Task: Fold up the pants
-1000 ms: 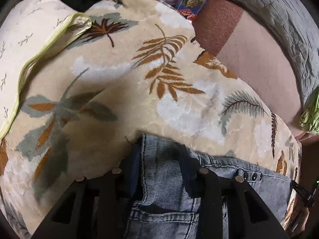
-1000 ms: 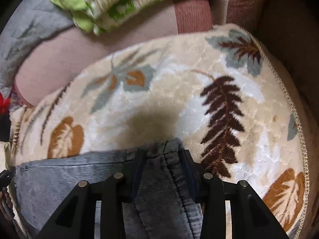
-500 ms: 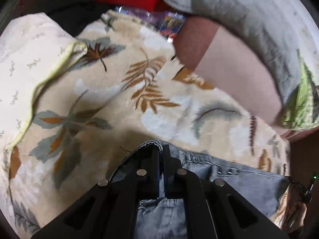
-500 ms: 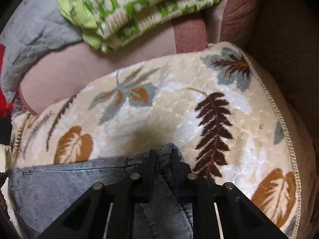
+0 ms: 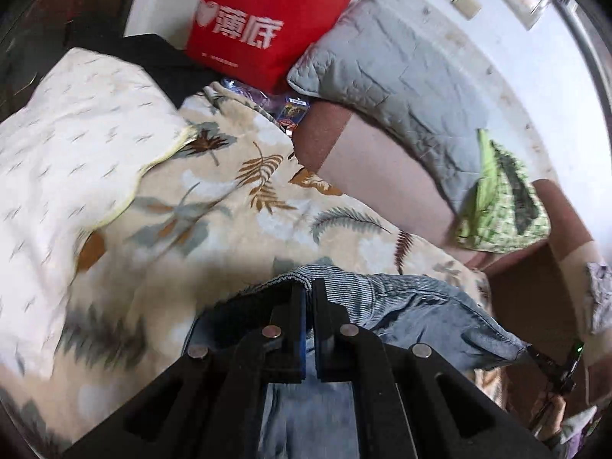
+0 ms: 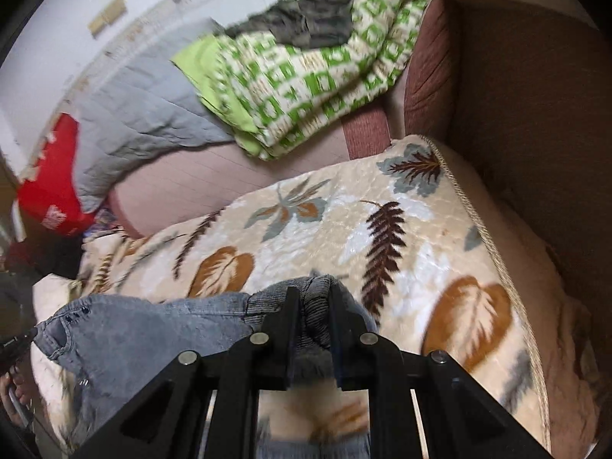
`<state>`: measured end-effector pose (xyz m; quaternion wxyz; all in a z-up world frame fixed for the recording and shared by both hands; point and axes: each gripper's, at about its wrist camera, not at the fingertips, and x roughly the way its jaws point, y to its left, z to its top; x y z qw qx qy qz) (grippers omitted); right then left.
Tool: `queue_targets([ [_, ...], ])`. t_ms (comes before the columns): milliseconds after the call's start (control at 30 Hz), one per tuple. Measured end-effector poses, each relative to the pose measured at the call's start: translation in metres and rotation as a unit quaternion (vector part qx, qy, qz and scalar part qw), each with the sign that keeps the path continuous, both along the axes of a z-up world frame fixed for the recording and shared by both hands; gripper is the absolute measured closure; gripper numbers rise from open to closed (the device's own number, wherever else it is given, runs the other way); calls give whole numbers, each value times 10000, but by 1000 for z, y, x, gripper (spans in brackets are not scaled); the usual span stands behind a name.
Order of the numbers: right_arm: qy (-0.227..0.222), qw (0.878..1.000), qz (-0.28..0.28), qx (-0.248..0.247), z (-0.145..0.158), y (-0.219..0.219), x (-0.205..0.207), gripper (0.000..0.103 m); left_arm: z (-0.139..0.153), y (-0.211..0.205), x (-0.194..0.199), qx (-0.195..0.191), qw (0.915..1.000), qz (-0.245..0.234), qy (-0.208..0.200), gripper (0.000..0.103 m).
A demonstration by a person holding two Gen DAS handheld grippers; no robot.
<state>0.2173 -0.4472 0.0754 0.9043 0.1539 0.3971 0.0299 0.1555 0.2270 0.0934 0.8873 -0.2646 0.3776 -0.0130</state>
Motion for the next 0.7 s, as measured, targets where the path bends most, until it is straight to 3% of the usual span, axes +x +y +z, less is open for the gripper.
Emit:
queue_targets([
  [100, -53, 9999, 41, 92, -1, -7, -58, 88, -2, 7, -50, -74, 10000, -13, -64, 100],
  [200, 92, 9997, 186, 105, -23, -8, -115, 88, -19, 13, -97, -122, 9998, -132, 33, 100],
  [300, 533, 9979, 343, 92, -66, -9, -163, 84, -44, 16, -120, -34, 9986, -383, 374, 99],
  [400, 1453, 9873, 641, 3, -123, -6, -190, 77, -69, 18, -136, 127, 9936, -597, 946, 95],
  [433, 1509, 9866, 623, -20, -129, -7, -195, 72, -69, 21, -141, 226, 9936, -508, 978, 89],
  [500, 1404, 9887, 480, 194, -129, -16, -211, 43, -63, 31, -151, 338, 9947, -266, 931, 72],
  [533, 1277, 9906, 381, 323, -123, -22, -217, 37, -56, 34, -154, 398, 9955, -120, 850, 62],
  [567, 1162, 9922, 269, 372, -115, -28, -219, 37, -49, 35, -155, 457, 9959, -37, 773, 54],
  [633, 1042, 9939, 74, 362, -103, -36, -213, 36, -39, 27, -151, 537, 9966, -31, 625, 48],
  [700, 936, 9943, -112, 505, -93, -42, -196, 36, -37, 9, -141, 546, 9968, -206, 548, 46],
])
